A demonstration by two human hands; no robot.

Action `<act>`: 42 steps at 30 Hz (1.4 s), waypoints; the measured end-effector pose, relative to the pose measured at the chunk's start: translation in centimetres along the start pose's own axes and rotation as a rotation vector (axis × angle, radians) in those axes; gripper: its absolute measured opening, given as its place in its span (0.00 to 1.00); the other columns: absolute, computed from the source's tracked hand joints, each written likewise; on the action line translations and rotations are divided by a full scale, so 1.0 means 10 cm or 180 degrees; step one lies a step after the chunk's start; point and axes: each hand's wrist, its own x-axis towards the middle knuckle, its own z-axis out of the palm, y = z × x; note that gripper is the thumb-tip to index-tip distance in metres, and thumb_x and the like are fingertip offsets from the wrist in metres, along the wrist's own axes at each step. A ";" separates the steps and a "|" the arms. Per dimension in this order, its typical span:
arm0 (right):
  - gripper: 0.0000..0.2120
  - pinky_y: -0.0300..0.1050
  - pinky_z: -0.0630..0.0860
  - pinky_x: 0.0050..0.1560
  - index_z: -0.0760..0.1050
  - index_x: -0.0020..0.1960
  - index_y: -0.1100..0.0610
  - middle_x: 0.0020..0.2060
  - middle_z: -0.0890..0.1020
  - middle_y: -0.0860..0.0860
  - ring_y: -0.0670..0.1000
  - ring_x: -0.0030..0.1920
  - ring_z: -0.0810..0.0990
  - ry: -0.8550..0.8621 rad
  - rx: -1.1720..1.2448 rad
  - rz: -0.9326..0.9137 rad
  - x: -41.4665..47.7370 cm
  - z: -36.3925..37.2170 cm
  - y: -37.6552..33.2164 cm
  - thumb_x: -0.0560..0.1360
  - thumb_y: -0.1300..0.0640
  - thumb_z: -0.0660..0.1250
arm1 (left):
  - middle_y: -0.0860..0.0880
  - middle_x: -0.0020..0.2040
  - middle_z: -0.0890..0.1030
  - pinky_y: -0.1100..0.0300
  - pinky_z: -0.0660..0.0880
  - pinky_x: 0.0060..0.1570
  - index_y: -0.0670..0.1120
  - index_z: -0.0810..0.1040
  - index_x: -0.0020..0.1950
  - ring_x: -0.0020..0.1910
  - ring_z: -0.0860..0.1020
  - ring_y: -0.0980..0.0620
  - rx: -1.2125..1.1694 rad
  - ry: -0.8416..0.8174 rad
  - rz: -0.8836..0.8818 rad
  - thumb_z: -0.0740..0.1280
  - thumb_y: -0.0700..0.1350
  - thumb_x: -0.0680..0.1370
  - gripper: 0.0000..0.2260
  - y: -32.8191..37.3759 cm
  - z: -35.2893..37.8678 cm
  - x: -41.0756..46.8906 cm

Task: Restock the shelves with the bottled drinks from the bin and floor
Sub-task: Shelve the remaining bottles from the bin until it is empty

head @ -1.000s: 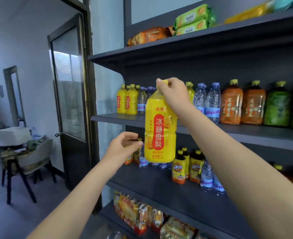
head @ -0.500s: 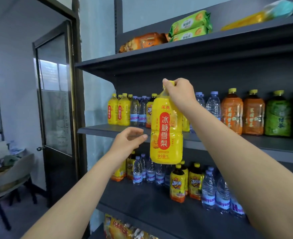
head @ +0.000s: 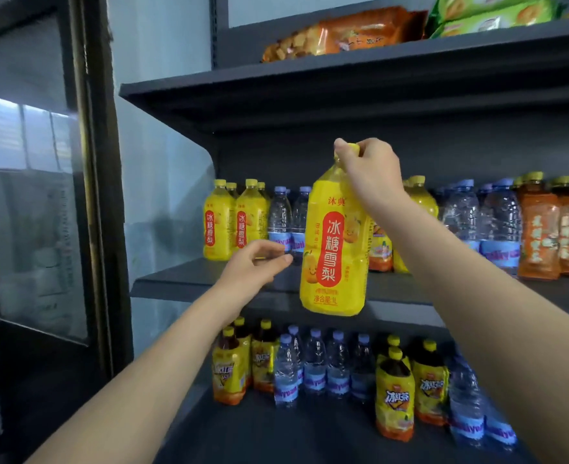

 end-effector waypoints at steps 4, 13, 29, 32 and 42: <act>0.19 0.41 0.66 0.40 0.75 0.51 0.62 0.38 0.76 0.50 0.50 0.40 0.74 0.0197 -0.0021 0.0016 0.13 0.49 -0.08 0.78 0.45 0.59 | 0.57 0.53 0.78 0.54 0.76 0.58 0.51 0.77 0.54 0.55 0.77 0.57 -0.0099 -0.0128 -0.0051 0.69 0.48 0.75 0.09 -0.26 -0.36 0.29; 0.20 0.43 0.70 0.41 0.76 0.53 0.61 0.45 0.80 0.54 0.52 0.44 0.77 0.0209 0.0106 0.0012 0.33 1.31 -0.20 0.78 0.43 0.60 | 0.56 0.53 0.78 0.58 0.77 0.55 0.51 0.76 0.53 0.53 0.77 0.58 -0.0152 -0.0136 -0.0139 0.69 0.46 0.75 0.08 -0.65 -0.80 0.53; 0.20 0.47 0.71 0.42 0.75 0.52 0.63 0.41 0.78 0.55 0.55 0.43 0.77 -0.0051 0.0414 -0.0121 0.55 2.26 -0.37 0.78 0.45 0.60 | 0.53 0.51 0.78 0.60 0.77 0.52 0.47 0.74 0.55 0.51 0.78 0.56 -0.0193 0.0150 -0.0250 0.69 0.44 0.75 0.10 -1.02 -1.32 0.93; 0.20 0.48 0.73 0.44 0.75 0.51 0.63 0.44 0.79 0.56 0.56 0.45 0.79 -0.0017 0.0370 -0.0118 0.60 2.51 -0.45 0.78 0.45 0.60 | 0.52 0.51 0.78 0.61 0.77 0.51 0.44 0.74 0.56 0.50 0.78 0.56 -0.0126 0.0121 -0.0187 0.69 0.43 0.75 0.12 -1.10 -1.55 1.11; 0.20 0.52 0.77 0.50 0.74 0.55 0.63 0.47 0.79 0.56 0.54 0.47 0.78 0.0223 0.0095 0.0095 0.72 3.40 -0.54 0.78 0.45 0.60 | 0.45 0.49 0.78 0.63 0.80 0.44 0.44 0.74 0.47 0.47 0.80 0.53 -0.0567 -0.0371 -0.0454 0.70 0.37 0.73 0.07 -1.59 -2.21 1.77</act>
